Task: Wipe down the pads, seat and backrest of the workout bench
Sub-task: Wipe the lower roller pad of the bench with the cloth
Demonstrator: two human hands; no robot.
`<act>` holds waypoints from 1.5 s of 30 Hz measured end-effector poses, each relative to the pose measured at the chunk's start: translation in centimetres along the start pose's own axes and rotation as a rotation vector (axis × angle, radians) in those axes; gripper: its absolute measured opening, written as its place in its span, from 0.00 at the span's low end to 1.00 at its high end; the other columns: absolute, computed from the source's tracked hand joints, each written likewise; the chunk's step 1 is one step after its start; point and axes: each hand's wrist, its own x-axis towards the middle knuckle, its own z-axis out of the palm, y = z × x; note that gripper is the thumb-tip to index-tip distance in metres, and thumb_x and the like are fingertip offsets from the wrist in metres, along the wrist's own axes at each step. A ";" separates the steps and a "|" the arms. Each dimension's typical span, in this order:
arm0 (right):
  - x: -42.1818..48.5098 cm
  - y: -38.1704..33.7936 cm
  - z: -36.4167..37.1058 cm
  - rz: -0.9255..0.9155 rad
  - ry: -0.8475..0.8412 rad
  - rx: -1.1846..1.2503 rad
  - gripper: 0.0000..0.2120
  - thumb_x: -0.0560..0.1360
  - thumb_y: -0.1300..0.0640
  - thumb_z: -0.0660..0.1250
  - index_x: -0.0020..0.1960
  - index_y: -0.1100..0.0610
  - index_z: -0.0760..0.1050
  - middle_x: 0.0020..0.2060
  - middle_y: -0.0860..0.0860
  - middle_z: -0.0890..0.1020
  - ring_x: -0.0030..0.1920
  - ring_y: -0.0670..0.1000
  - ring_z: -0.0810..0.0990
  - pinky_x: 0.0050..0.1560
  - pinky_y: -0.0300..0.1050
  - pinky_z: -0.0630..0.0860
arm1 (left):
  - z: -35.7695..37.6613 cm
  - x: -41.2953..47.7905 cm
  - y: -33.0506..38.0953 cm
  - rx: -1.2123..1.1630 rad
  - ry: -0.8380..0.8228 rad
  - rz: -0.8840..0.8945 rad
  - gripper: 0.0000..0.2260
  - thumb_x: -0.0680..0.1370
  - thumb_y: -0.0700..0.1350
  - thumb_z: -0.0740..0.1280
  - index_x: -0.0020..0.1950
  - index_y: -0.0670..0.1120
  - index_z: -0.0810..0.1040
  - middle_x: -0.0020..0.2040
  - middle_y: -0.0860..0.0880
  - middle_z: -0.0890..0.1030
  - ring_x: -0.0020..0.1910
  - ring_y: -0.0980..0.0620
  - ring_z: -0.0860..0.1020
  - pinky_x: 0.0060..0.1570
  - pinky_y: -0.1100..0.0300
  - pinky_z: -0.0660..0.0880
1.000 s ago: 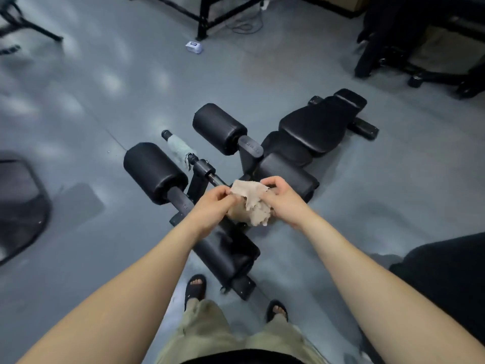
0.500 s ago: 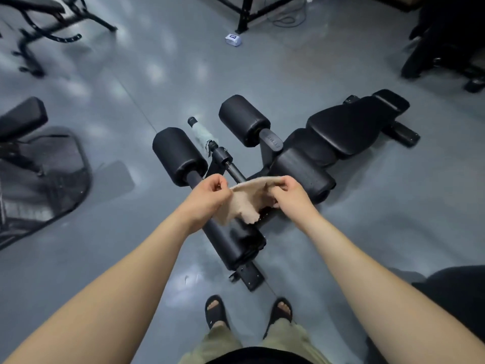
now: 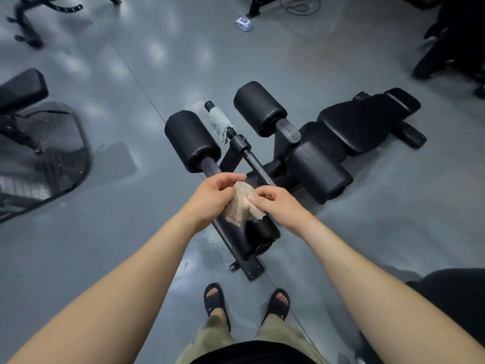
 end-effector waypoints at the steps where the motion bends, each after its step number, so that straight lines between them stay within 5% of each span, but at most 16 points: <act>1: 0.1 0.0 0.1 -0.004 0.021 -0.024 0.06 0.76 0.46 0.71 0.48 0.48 0.83 0.39 0.45 0.84 0.40 0.43 0.80 0.49 0.45 0.76 | -0.4 0.0 -0.2 0.077 0.031 -0.005 0.17 0.80 0.35 0.60 0.63 0.51 0.80 0.52 0.54 0.85 0.44 0.58 0.82 0.37 0.67 0.76; 4: 0.6 -0.4 0.4 0.004 0.050 -0.044 0.07 0.74 0.48 0.71 0.45 0.51 0.82 0.37 0.50 0.81 0.38 0.47 0.77 0.45 0.48 0.75 | -1.6 0.1 -0.8 0.319 0.052 0.019 0.13 0.79 0.42 0.65 0.59 0.56 0.82 0.51 0.57 0.85 0.48 0.58 0.82 0.42 0.66 0.78; 9: 0.3 -0.9 0.5 0.048 -0.054 0.113 0.11 0.72 0.52 0.73 0.50 0.57 0.79 0.39 0.52 0.80 0.37 0.52 0.77 0.35 0.46 0.74 | -1.5 0.8 -1.7 0.381 0.115 0.047 0.02 0.77 0.48 0.71 0.45 0.53 0.83 0.37 0.55 0.83 0.34 0.61 0.77 0.38 0.64 0.73; 14: 1.0 0.4 0.4 0.133 0.075 -0.039 0.07 0.71 0.56 0.67 0.39 0.53 0.69 0.33 0.48 0.72 0.35 0.49 0.71 0.36 0.45 0.67 | -1.8 1.5 -4.6 0.440 0.240 -0.073 0.06 0.77 0.51 0.68 0.43 0.50 0.79 0.38 0.52 0.82 0.36 0.53 0.76 0.37 0.59 0.74; 19: 1.9 -0.4 0.5 0.185 0.152 -0.089 0.07 0.77 0.57 0.61 0.40 0.55 0.68 0.28 0.46 0.77 0.29 0.44 0.76 0.30 0.36 0.72 | -2.8 1.2 -7.5 0.433 0.291 -0.196 0.06 0.78 0.45 0.65 0.45 0.43 0.79 0.39 0.50 0.80 0.37 0.51 0.76 0.34 0.60 0.74; 22: 3.6 -0.9 0.7 0.188 0.079 -0.077 0.10 0.77 0.51 0.57 0.45 0.58 0.72 0.37 0.52 0.84 0.37 0.52 0.81 0.41 0.45 0.79 | -2.8 1.2 -8.3 0.457 0.288 -0.204 0.05 0.78 0.44 0.65 0.46 0.44 0.79 0.39 0.51 0.80 0.38 0.51 0.76 0.38 0.59 0.74; 24: 4.6 -1.4 1.4 0.111 0.046 -0.134 0.09 0.76 0.56 0.56 0.50 0.57 0.73 0.39 0.54 0.86 0.40 0.49 0.84 0.44 0.46 0.80 | -2.6 1.6 -8.6 0.469 0.301 -0.186 0.04 0.78 0.43 0.66 0.48 0.46 0.79 0.44 0.50 0.80 0.42 0.51 0.77 0.41 0.60 0.73; 27: 6.5 -1.6 2.3 -0.105 0.063 -0.445 0.10 0.76 0.58 0.60 0.57 0.50 0.73 0.50 0.50 0.84 0.52 0.47 0.82 0.55 0.47 0.78 | -2.3 2.2 -9.3 0.489 0.304 -0.155 0.11 0.77 0.43 0.68 0.59 0.47 0.79 0.56 0.47 0.76 0.50 0.50 0.77 0.52 0.60 0.72; 29: 8.0 -0.8 2.8 -0.197 -0.011 -0.706 0.18 0.78 0.59 0.63 0.66 0.50 0.71 0.61 0.52 0.79 0.61 0.54 0.77 0.60 0.50 0.74 | -2.0 2.4 -9.7 0.497 0.286 -0.159 0.18 0.76 0.44 0.70 0.66 0.48 0.75 0.62 0.46 0.72 0.56 0.48 0.76 0.59 0.59 0.71; 33: 9.7 2.1 4.2 -0.304 -0.107 -0.918 0.10 0.76 0.64 0.64 0.54 0.55 0.77 0.52 0.51 0.72 0.55 0.59 0.74 0.54 0.47 0.73 | -1.1 2.5 -11.2 0.527 0.208 -0.178 0.35 0.73 0.49 0.75 0.77 0.50 0.64 0.72 0.47 0.63 0.71 0.45 0.67 0.71 0.54 0.65; 36: 10.3 3.4 4.5 -0.323 -0.063 -0.933 0.11 0.77 0.63 0.65 0.56 0.54 0.79 0.51 0.51 0.73 0.54 0.56 0.73 0.52 0.49 0.75 | -0.1 2.6 -12.5 0.457 0.165 -0.194 0.46 0.71 0.49 0.78 0.81 0.51 0.55 0.76 0.48 0.56 0.74 0.46 0.64 0.74 0.53 0.64; 40: 10.3 3.7 4.8 -0.379 -0.026 -0.995 0.14 0.77 0.63 0.65 0.61 0.54 0.78 0.49 0.52 0.73 0.49 0.55 0.72 0.45 0.50 0.74 | 0.8 2.8 -13.9 0.438 0.213 -0.168 0.47 0.71 0.48 0.78 0.82 0.52 0.52 0.77 0.51 0.53 0.77 0.45 0.60 0.76 0.49 0.62; 45: 7.4 5.3 4.6 -0.388 0.030 -1.050 0.08 0.74 0.63 0.66 0.53 0.59 0.78 0.45 0.57 0.75 0.43 0.61 0.77 0.37 0.51 0.74 | 0.9 2.9 -14.4 0.422 0.229 -0.155 0.47 0.71 0.48 0.79 0.82 0.53 0.53 0.77 0.51 0.54 0.77 0.45 0.61 0.75 0.48 0.63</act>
